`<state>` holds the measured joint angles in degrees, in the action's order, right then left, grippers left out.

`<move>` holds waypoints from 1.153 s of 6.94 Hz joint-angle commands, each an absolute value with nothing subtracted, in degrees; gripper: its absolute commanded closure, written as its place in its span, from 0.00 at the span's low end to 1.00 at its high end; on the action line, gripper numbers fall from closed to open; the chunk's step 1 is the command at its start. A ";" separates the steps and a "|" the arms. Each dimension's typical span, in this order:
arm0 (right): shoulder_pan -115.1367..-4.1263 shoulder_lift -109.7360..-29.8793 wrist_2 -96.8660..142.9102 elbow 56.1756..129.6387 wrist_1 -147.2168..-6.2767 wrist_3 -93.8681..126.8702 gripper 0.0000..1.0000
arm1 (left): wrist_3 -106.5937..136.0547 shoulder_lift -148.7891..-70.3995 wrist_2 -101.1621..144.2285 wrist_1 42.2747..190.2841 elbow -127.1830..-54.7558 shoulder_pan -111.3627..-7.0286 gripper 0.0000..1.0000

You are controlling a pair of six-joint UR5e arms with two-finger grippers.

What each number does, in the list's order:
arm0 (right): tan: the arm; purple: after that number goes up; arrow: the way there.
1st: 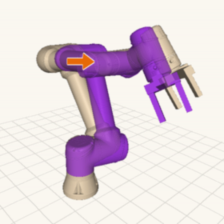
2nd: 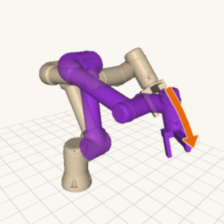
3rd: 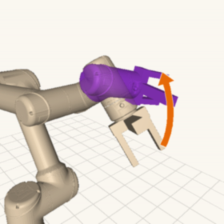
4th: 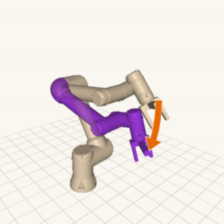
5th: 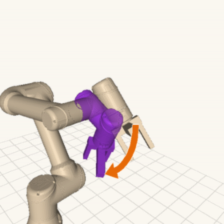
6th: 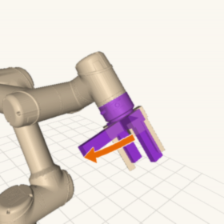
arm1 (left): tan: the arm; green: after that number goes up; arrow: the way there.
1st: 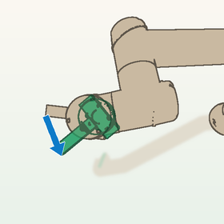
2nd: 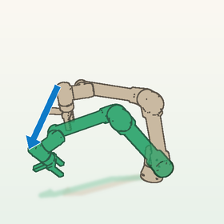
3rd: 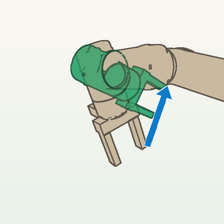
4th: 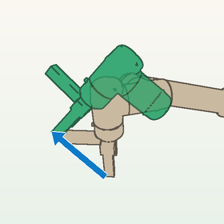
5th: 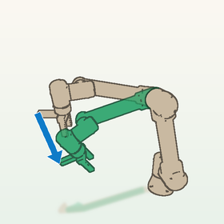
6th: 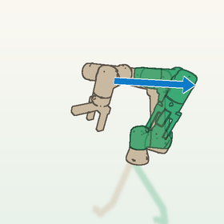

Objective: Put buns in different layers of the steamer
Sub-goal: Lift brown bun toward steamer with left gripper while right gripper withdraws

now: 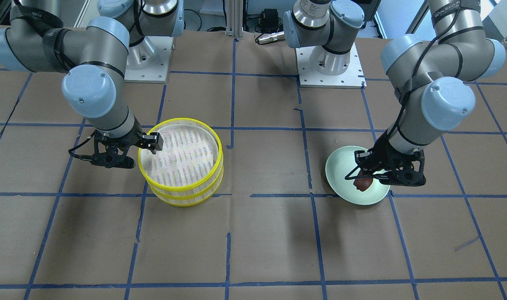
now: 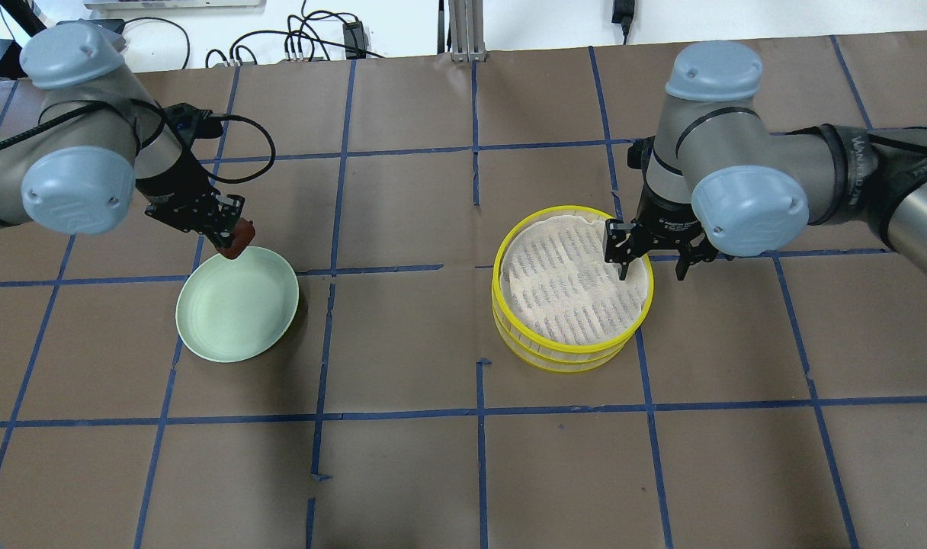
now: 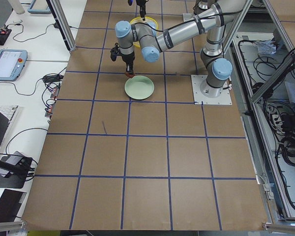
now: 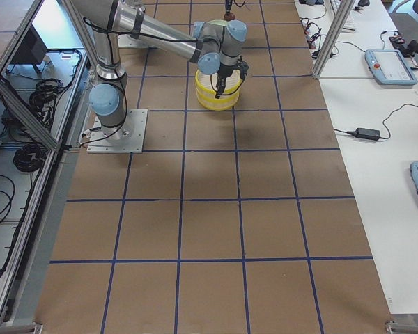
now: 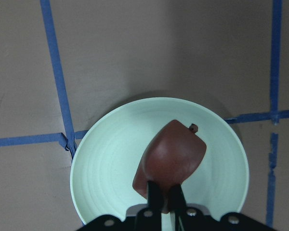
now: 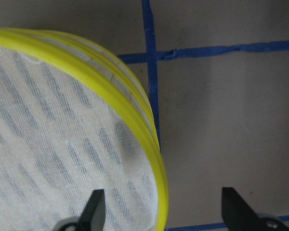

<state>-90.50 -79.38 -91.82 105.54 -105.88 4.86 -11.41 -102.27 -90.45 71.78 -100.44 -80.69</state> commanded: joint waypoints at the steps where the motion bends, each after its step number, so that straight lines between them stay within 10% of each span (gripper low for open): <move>1: -85.90 -79.63 -91.76 100.92 -99.62 2.91 0.00 | 7.81 -101.78 -85.82 74.01 -97.12 -92.49 0.81; 6: -80.07 -85.43 -91.85 99.41 -98.61 -3.43 0.00 | 40.76 -108.36 -70.05 57.57 -95.89 -115.73 0.71; 8: -80.68 -89.53 -91.76 93.55 -90.49 -3.34 0.00 | 40.78 -109.51 -70.66 58.35 -96.42 -116.02 0.13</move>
